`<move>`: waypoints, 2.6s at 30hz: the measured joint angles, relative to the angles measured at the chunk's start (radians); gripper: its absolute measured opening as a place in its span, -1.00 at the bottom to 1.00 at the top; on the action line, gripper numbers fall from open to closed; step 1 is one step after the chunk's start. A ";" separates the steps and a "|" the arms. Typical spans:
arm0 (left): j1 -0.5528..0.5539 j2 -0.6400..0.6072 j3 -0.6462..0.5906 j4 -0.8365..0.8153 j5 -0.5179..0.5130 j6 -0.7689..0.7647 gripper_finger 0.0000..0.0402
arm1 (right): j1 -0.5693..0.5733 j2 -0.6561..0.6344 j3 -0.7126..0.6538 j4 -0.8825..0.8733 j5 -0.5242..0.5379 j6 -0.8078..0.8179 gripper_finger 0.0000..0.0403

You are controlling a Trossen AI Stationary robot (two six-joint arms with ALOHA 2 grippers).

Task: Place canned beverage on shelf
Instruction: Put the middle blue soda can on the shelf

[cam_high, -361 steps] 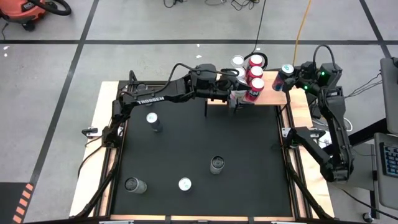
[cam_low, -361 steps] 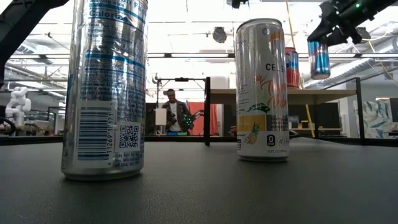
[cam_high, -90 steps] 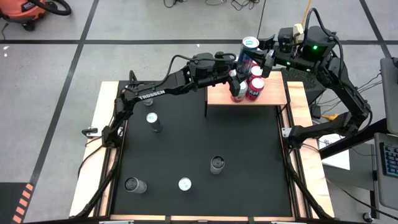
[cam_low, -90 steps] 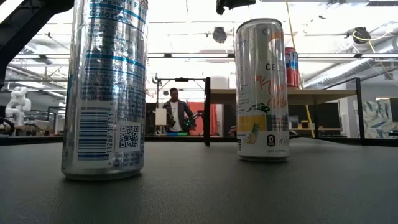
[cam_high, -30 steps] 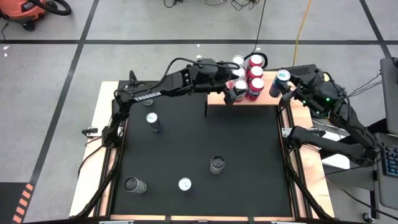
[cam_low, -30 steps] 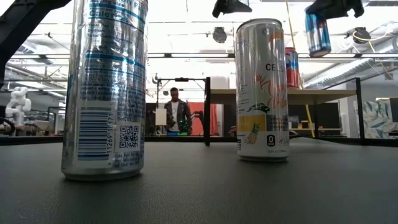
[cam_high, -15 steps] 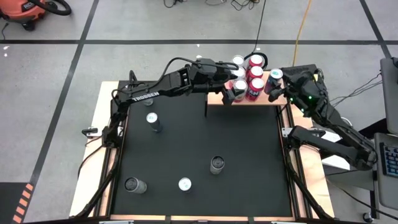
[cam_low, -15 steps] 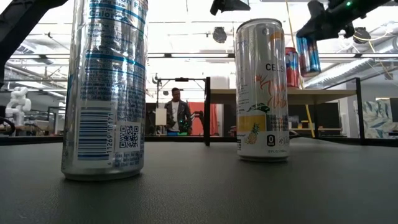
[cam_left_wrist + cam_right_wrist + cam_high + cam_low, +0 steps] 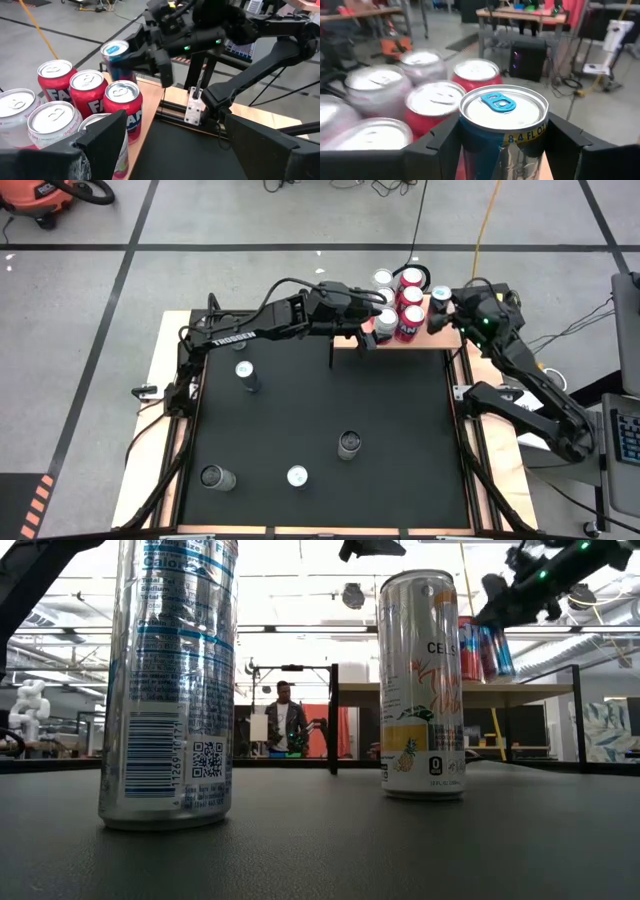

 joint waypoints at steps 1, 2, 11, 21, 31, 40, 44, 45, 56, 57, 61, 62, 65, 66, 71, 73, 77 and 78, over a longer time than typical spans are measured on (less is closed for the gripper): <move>0.000 0.000 0.000 -0.002 0.000 0.000 0.70 | -0.011 0.007 0.000 0.002 0.001 -0.005 0.00; 0.000 0.000 0.000 -0.005 0.000 -0.001 0.70 | -0.019 0.008 0.000 0.006 0.002 -0.012 0.00; -0.002 -0.002 0.000 -0.026 -0.002 -0.001 0.70 | -0.022 -0.001 0.000 0.005 0.000 -0.007 0.03; -0.002 -0.002 0.000 -0.025 -0.002 0.005 0.70 | -0.022 0.010 0.000 0.007 0.035 0.006 0.06; -0.002 -0.002 0.000 -0.024 -0.002 0.003 0.70 | -0.022 0.010 0.000 0.000 0.036 0.020 0.06; -0.002 -0.002 0.000 -0.025 -0.002 0.002 0.70 | -0.022 0.010 0.000 -0.033 0.037 -0.012 0.06; -0.002 -0.002 0.000 -0.026 -0.002 -0.003 0.70 | -0.022 0.010 0.000 -0.031 0.036 -0.011 0.06; -0.002 -0.002 0.000 -0.026 -0.002 -0.003 0.70 | -0.022 0.010 0.000 -0.033 0.036 -0.009 0.06; -0.005 -0.002 0.000 -0.029 -0.002 -0.003 0.70 | -0.022 0.010 0.003 -0.084 0.032 -0.005 0.06; -0.005 -0.002 0.000 -0.032 -0.002 -0.003 0.70 | -0.022 0.010 0.003 -0.085 0.032 -0.003 0.06; -0.005 -0.002 0.000 -0.047 -0.002 -0.003 0.70 | -0.022 0.009 0.004 -0.102 0.032 0.004 0.06; -0.005 -0.002 0.000 -0.047 -0.002 -0.003 0.70 | -0.022 0.009 0.004 -0.111 0.032 0.006 0.06; -0.005 -0.002 0.000 -0.049 -0.002 -0.003 0.70 | -0.022 0.008 0.004 -0.132 0.034 0.008 0.08; -0.005 -0.002 0.000 -0.049 -0.002 -0.003 0.70 | -0.022 0.008 0.004 -0.133 0.034 0.007 0.09; -0.005 -0.002 0.000 -0.049 -0.002 -0.003 0.70 | -0.022 0.008 0.004 -0.130 0.035 0.008 0.22; -0.005 -0.002 0.000 -0.049 -0.002 -0.003 0.70 | -0.022 0.005 0.003 -0.142 0.034 0.008 0.28; -0.005 -0.002 0.000 -0.049 -0.002 -0.003 0.70 | -0.022 -0.004 -0.001 -0.151 0.034 0.010 0.36; -0.005 -0.002 0.000 -0.049 -0.002 -0.003 0.70 | -0.022 -0.007 -0.001 -0.154 0.034 0.009 0.37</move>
